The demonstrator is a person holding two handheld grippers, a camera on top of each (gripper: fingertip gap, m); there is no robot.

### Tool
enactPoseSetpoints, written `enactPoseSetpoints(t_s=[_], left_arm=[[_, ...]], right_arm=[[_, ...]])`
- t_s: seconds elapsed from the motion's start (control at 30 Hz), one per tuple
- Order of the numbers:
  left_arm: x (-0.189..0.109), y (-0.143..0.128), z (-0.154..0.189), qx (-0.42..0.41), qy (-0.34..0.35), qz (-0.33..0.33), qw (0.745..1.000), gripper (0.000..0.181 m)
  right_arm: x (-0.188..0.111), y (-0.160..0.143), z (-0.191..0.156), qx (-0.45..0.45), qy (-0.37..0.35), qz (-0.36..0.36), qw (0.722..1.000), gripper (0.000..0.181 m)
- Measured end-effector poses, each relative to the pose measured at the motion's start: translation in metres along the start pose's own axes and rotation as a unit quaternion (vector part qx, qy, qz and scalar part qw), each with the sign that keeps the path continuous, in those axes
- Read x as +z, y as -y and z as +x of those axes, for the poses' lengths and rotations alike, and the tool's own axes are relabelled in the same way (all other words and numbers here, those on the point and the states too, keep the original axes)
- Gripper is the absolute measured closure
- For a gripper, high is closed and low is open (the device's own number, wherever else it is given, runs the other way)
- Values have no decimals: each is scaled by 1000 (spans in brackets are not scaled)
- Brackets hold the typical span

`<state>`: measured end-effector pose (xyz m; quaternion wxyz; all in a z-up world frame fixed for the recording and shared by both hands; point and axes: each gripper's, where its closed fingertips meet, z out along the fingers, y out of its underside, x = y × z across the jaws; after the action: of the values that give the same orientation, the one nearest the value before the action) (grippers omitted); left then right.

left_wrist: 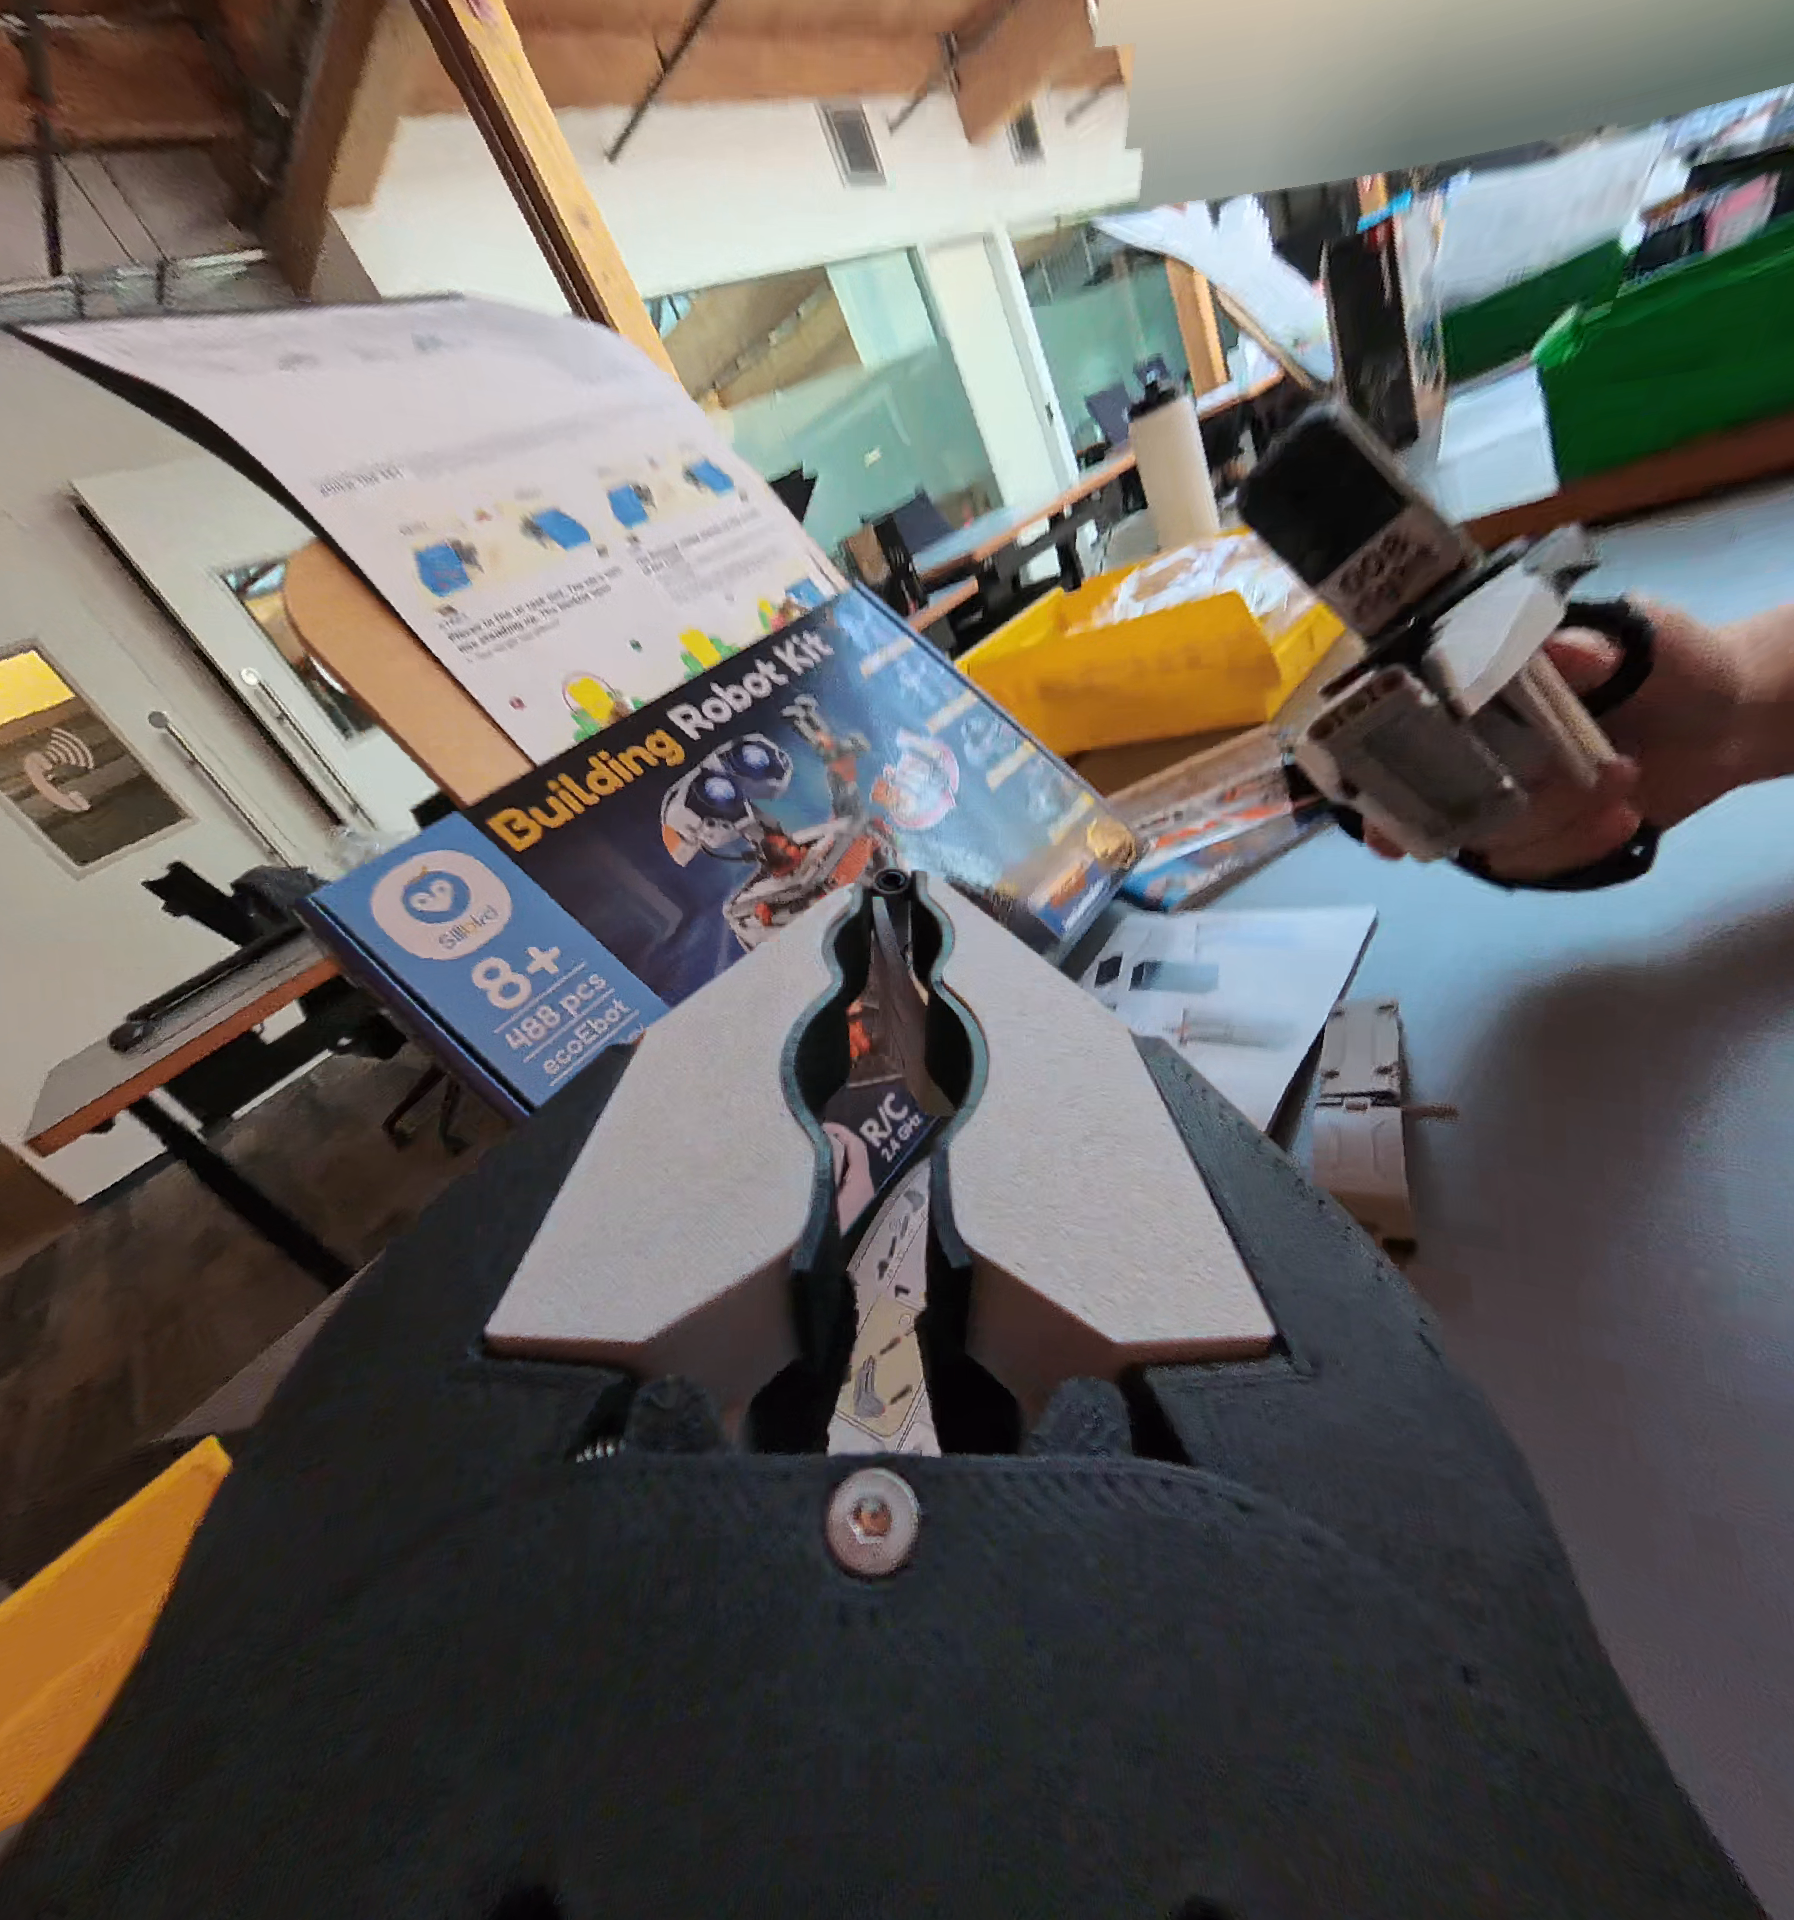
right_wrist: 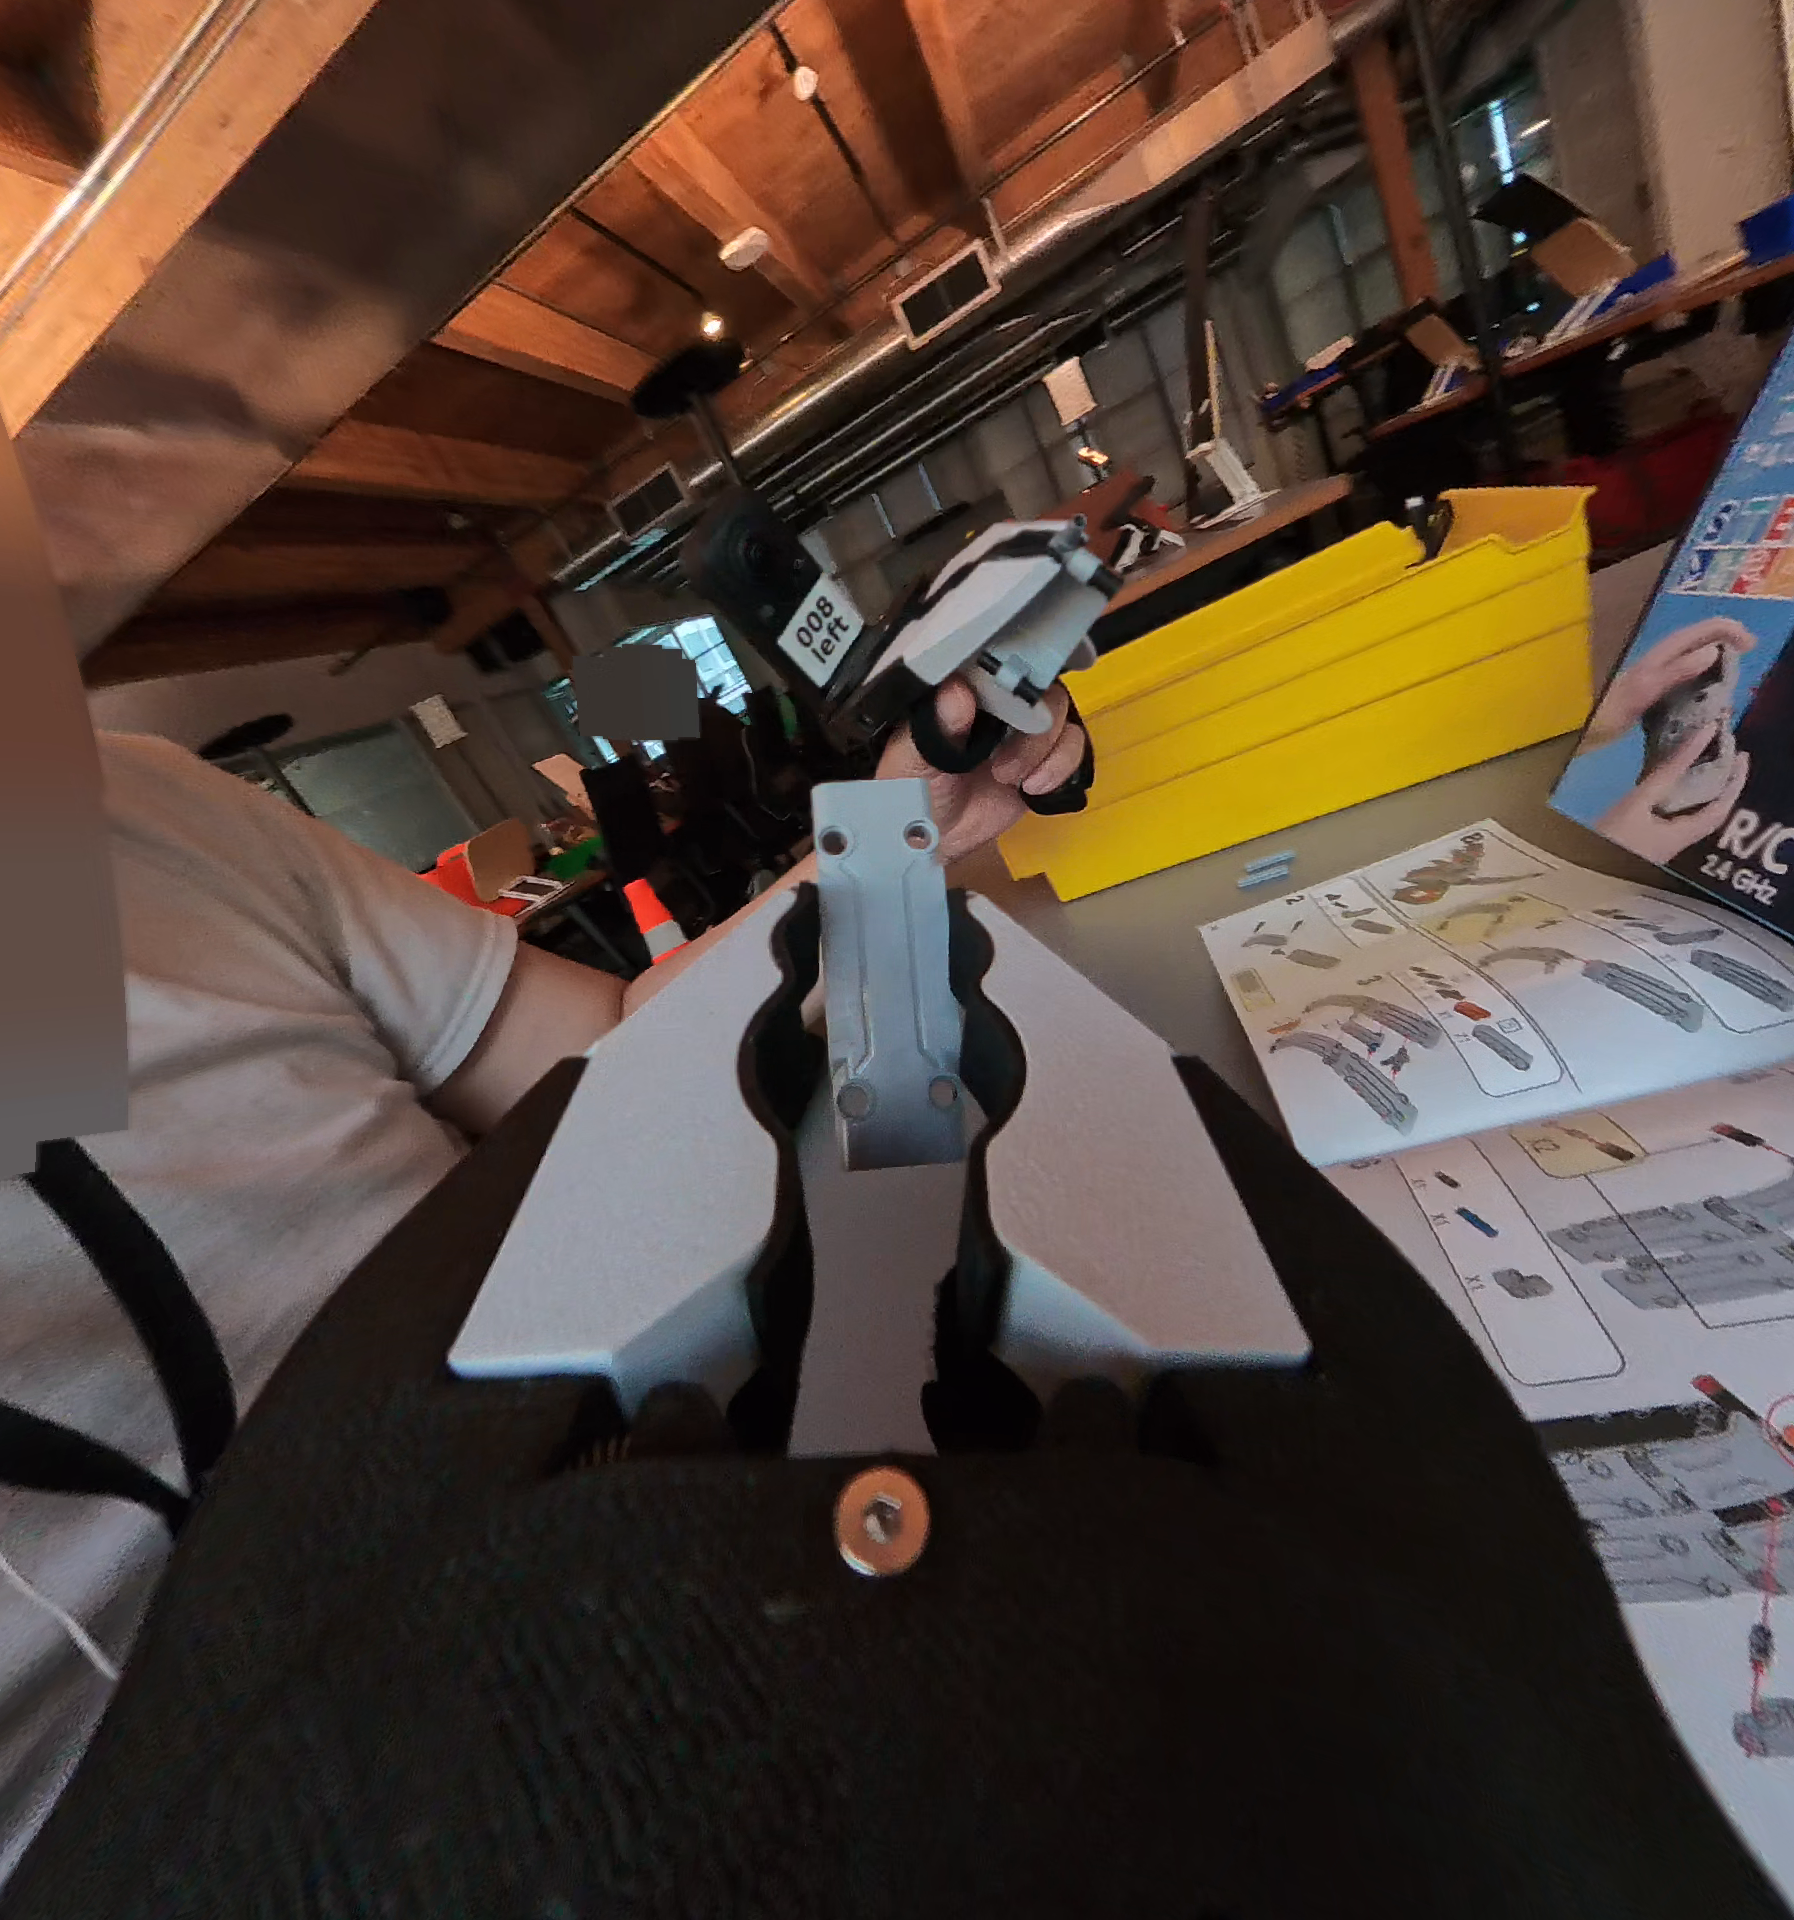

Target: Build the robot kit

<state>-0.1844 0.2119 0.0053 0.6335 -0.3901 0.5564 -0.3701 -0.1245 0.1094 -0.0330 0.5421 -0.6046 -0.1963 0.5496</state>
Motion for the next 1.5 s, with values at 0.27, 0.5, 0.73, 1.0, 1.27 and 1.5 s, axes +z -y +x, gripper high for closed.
enactPoseSetpoints(t_s=[0.27,0.5,0.73,1.0,1.27,1.5], left_arm=[[0,29,19,39,-56,-5,998,176],[55,65,82,220,-167,-98,956,176],[102,104,120,282,-190,-129,931,176],[102,108,135,221,-225,-98,944,176],[102,105,154,229,-258,-97,934,176],[102,100,159,215,-277,-99,931,176]], right_arm=[[-6,6,3,-32,6,-31,999,159],[-36,43,-18,-136,-19,-149,979,158],[-65,78,-64,-142,-23,-184,972,158],[-80,64,-65,-59,0,-218,974,159],[-82,56,-67,58,75,-203,975,159],[-80,49,-70,81,103,-211,969,159]])
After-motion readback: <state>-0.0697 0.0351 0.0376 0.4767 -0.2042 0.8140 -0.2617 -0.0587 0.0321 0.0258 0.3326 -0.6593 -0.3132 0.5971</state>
